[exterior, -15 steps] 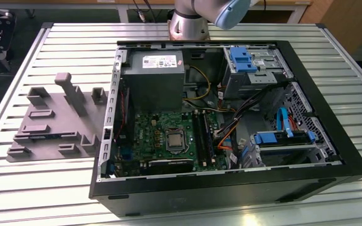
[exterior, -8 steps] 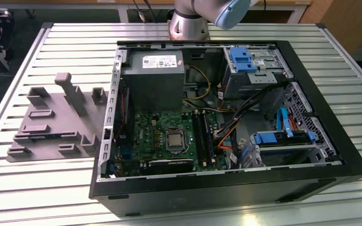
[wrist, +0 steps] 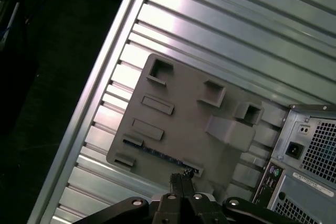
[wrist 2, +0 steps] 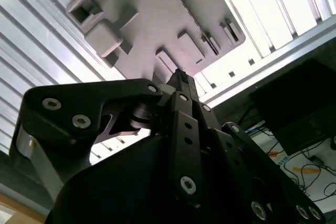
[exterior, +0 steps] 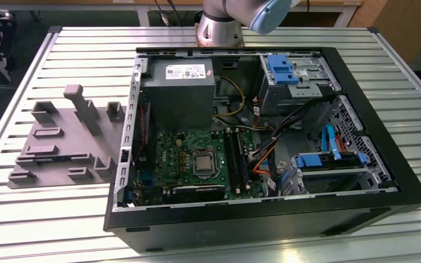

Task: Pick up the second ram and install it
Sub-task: 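Pick up the second ram and move it above second insertion slot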

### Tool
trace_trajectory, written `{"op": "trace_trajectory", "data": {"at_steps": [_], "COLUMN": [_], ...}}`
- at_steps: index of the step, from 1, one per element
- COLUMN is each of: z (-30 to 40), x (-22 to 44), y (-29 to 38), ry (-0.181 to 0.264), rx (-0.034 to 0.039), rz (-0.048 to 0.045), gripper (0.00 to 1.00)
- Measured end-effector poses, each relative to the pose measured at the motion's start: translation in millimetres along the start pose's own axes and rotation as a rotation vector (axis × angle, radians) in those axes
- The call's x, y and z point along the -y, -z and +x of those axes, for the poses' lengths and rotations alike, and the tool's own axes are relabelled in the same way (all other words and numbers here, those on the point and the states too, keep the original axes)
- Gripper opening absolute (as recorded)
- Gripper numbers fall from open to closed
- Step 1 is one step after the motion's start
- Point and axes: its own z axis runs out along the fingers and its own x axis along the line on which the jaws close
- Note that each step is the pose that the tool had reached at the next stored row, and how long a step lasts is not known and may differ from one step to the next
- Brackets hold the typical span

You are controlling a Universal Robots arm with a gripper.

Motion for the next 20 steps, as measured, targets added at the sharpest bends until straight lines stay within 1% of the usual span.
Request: {"op": "trace_trajectory", "data": {"at_steps": [5, 7, 20], "z": [0.4, 0.4, 0.5], "x": [-0.2, -0.2, -0.2], "y": [0.0, 0.0, 0.0], "ry": [0.054, 0.066, 0.068], "rx": [-0.0012, -0.0014, -0.0015], "rz": [-0.001, -0.0012, -0.0013], "gripper": [0.11, 0.11, 0.11]}}
